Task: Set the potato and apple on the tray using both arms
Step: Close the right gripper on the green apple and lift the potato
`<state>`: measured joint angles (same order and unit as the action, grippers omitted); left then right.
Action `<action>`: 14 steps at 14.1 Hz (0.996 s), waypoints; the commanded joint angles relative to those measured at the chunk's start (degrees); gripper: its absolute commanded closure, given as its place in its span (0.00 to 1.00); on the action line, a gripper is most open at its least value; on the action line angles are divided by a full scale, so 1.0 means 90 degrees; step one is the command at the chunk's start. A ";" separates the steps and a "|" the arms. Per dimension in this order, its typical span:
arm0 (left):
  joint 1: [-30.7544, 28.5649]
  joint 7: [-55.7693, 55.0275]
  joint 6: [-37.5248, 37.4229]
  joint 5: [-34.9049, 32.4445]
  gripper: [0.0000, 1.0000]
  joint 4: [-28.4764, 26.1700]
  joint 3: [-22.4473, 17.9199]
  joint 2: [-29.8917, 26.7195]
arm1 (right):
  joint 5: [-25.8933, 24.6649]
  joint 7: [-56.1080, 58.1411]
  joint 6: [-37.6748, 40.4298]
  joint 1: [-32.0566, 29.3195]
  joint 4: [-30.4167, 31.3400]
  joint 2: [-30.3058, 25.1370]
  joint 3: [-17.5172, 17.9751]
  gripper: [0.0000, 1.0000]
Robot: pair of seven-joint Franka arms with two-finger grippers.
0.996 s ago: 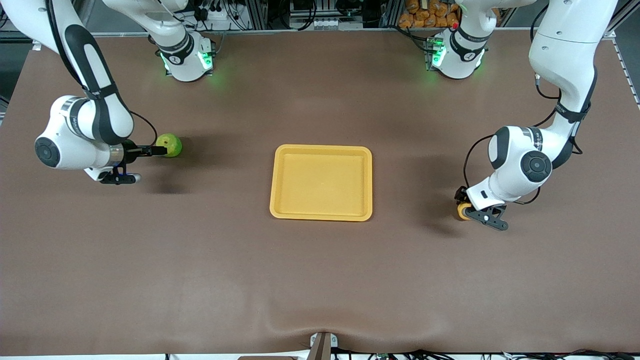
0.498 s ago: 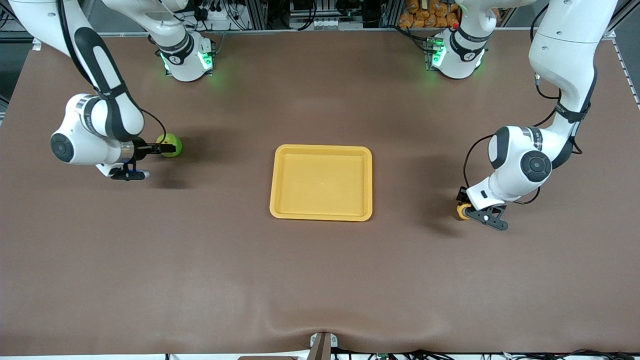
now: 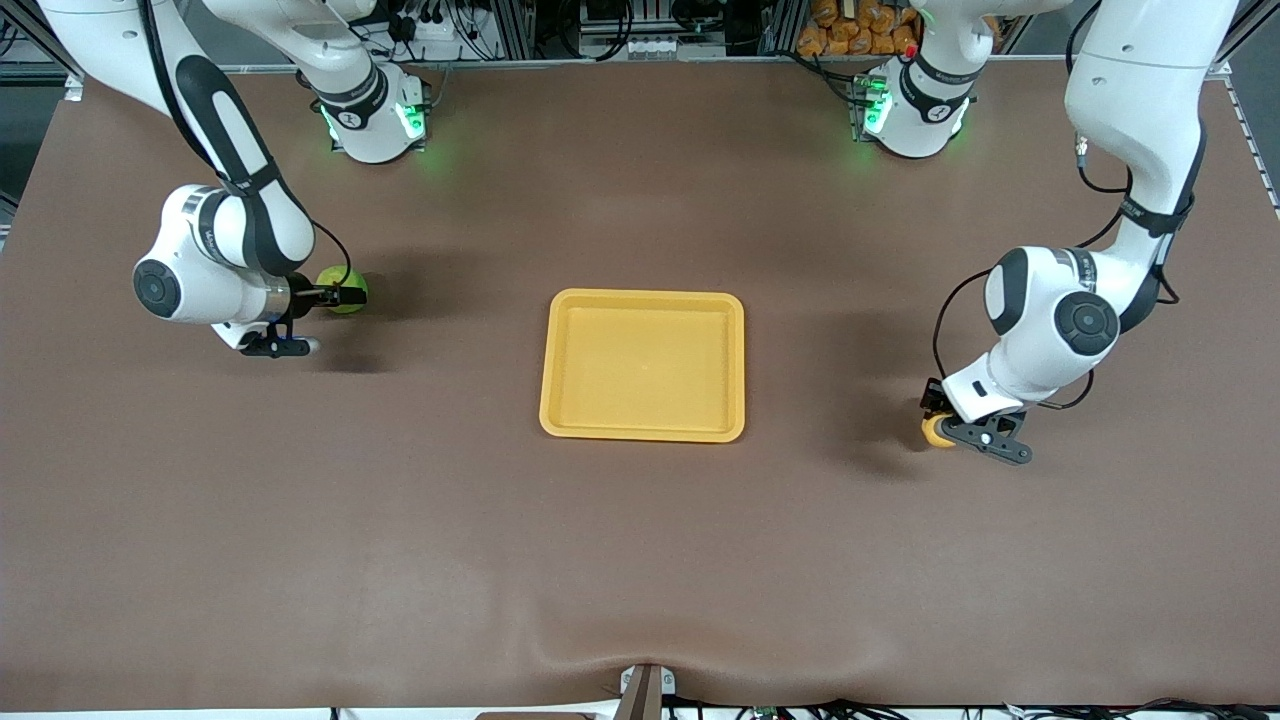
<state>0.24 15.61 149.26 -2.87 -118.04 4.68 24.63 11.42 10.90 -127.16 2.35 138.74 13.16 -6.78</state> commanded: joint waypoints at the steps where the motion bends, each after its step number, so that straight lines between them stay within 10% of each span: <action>1: -0.0017 -0.0279 -0.0071 -0.0062 1.00 -0.0126 0.0046 -0.0401 | 0.0128 -0.0049 -0.0099 -0.0007 0.0268 -0.0222 -0.0028 0.00; 4: -0.0017 -0.0805 -0.0207 -0.0062 1.00 -0.0165 0.0260 -0.0626 | 0.0128 -0.0049 -0.0458 0.0012 0.0511 -0.0212 -0.0028 0.14; 7: -0.0017 -0.1623 -0.0285 -0.0053 1.00 -0.0107 0.0660 -0.0754 | 0.0128 -0.0049 -0.0715 0.0061 0.0669 -0.0222 -0.0018 1.00; 14: 0.0003 -0.3060 -0.1533 -0.0043 1.00 0.0146 0.1519 -0.1242 | 0.0070 0.0371 0.0543 -0.0212 0.0026 -0.0631 -0.0067 1.00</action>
<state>0.48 -7.95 139.81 -2.86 -117.12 16.19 16.08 11.42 12.90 -127.19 1.81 140.57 11.06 -7.51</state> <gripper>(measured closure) 0.467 0.176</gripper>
